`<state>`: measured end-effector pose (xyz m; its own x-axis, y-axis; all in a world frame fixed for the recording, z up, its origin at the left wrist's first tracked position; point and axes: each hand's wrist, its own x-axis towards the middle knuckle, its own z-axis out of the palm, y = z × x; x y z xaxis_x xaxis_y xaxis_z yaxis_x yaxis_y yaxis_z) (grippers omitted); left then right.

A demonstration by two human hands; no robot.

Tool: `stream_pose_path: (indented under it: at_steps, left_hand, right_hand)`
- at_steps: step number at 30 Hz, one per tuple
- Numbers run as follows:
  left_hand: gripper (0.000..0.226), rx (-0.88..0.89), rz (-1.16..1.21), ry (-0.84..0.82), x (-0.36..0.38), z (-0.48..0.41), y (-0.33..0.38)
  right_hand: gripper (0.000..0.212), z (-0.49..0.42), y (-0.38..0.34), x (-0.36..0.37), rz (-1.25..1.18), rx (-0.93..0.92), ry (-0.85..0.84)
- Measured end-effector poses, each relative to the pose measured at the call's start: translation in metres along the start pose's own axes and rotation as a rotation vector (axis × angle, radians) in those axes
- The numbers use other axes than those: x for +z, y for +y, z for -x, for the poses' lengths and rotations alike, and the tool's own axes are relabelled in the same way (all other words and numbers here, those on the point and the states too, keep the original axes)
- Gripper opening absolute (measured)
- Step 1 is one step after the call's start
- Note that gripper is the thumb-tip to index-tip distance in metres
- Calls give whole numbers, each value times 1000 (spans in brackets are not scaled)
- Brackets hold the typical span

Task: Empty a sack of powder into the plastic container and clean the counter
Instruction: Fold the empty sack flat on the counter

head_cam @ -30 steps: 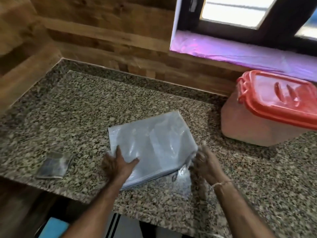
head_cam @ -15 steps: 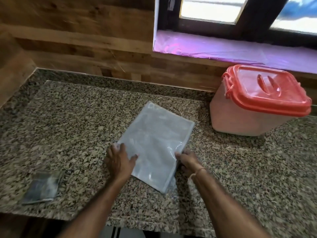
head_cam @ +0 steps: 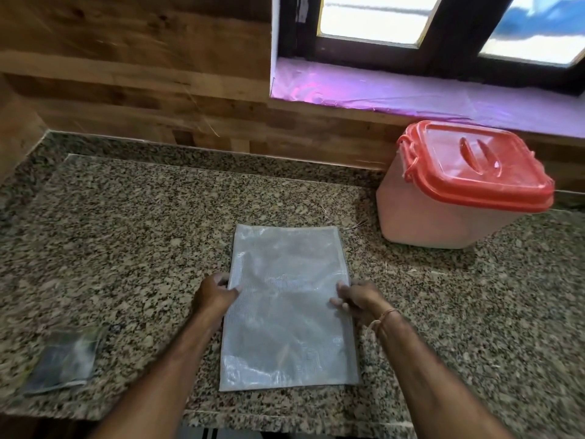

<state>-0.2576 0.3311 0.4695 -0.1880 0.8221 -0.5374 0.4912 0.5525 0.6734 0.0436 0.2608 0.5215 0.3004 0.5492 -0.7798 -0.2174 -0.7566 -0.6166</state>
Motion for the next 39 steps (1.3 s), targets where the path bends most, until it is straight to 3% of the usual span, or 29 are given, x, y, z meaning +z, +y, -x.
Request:
stream_pose_path:
  at_steps: [6, 11, 16, 21, 23, 25, 27, 28, 33, 35, 38, 39]
  left_hand:
    - [29, -73, 214, -69, -10, 8, 2]
    - [20, 124, 325, -62, -49, 34, 68]
    - [33, 216, 409, 47, -68, 47, 105]
    - [59, 84, 294, 6, -54, 54, 70]
    - [64, 31, 185, -30, -47, 57, 44]
    - [59, -10, 45, -83, -40, 57, 14]
    - [45, -68, -19, -138, -33, 61, -10]
    - [40, -81, -33, -166, -31, 66, -14]
    - [26, -34, -259, -214, -30, 71, -14]
    - [41, -33, -340, -194, -29, 69, -13]
    - [120, 180, -581, -2, -16, 61, -20]
    - [135, 303, -684, 33, -12, 61, -19]
  right_hand:
    - [8, 8, -20, -2, -149, 37, -100]
    - [28, 23, -59, -1, -283, -142, -104]
    - [37, 39, -86, -4, -258, -292, -113]
    - [29, 34, -58, -10, -56, -325, -158]
    - [35, 30, -38, -17, 63, -277, -184]
    - [42, 23, -16, -24, 216, -228, -197]
    - [24, 22, 2, -28, 386, -191, -185]
    - [26, 20, 8, -30, 449, -176, -150]
    - [37, 13, 27, -27, 437, -232, -2]
    - [35, 10, 30, -24, 490, -251, 36]
    - [35, 10, 34, -17, 636, -281, 110]
    - [35, 13, 34, -15, 689, -307, 141]
